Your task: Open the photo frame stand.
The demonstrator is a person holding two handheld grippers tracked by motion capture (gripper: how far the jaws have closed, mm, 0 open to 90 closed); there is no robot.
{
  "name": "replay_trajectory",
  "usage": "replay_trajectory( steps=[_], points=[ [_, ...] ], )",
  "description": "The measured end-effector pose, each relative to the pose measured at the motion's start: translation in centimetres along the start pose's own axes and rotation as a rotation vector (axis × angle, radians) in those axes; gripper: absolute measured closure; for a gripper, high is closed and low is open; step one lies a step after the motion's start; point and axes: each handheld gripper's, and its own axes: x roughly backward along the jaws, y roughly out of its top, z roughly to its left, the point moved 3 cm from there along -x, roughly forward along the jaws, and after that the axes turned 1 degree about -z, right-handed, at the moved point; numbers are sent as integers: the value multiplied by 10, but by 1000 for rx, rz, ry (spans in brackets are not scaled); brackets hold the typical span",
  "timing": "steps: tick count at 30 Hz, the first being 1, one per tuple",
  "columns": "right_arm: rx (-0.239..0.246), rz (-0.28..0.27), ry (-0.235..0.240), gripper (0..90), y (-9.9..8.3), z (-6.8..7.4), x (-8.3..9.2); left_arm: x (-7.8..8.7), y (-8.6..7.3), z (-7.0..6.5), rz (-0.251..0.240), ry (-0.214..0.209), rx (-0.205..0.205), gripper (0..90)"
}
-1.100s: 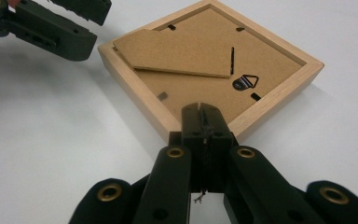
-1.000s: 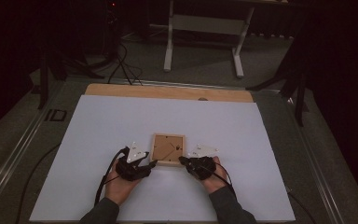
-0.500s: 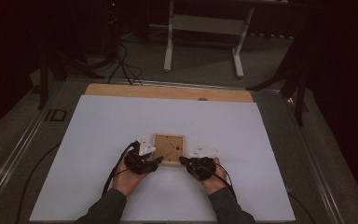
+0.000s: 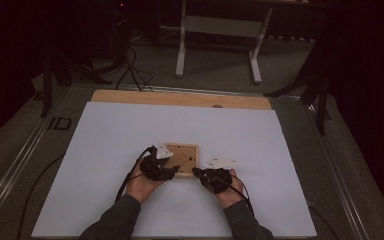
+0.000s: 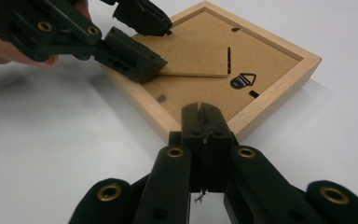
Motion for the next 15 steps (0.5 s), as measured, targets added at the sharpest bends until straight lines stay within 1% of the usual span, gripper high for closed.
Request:
replay_trajectory(
  steps=[1,2,3,4,5,6,8,12,13,15],
  points=[
    [-1,0,0,893,0,0,0,1,1,0,15,1,-16,504],
    [-1,-1,1,893,0,0,0,1,2,0,17,0,-19,507],
    [-2,-1,1,893,0,0,0,1,3,-1,11,4,-22,508],
    [-2,-1,0,893,0,0,0,4,5,-2,-9,13,-18,508],
    [-2,-1,0,893,0,0,0,4,5,-2,-9,13,-18,508],
    [-2,-1,-1,893,0,0,0,9,10,-4,-38,27,-28,508],
    [-4,-3,6,893,0,-1,0,12,15,-6,-42,38,-47,508],
    [-4,-2,5,893,0,-1,0,13,18,-6,-44,39,-47,506],
    [-2,-2,3,893,0,-1,0,13,17,-5,-37,27,-38,502],
    [-4,-2,5,893,0,-1,0,15,17,-4,-45,20,-14,485]
  ],
)
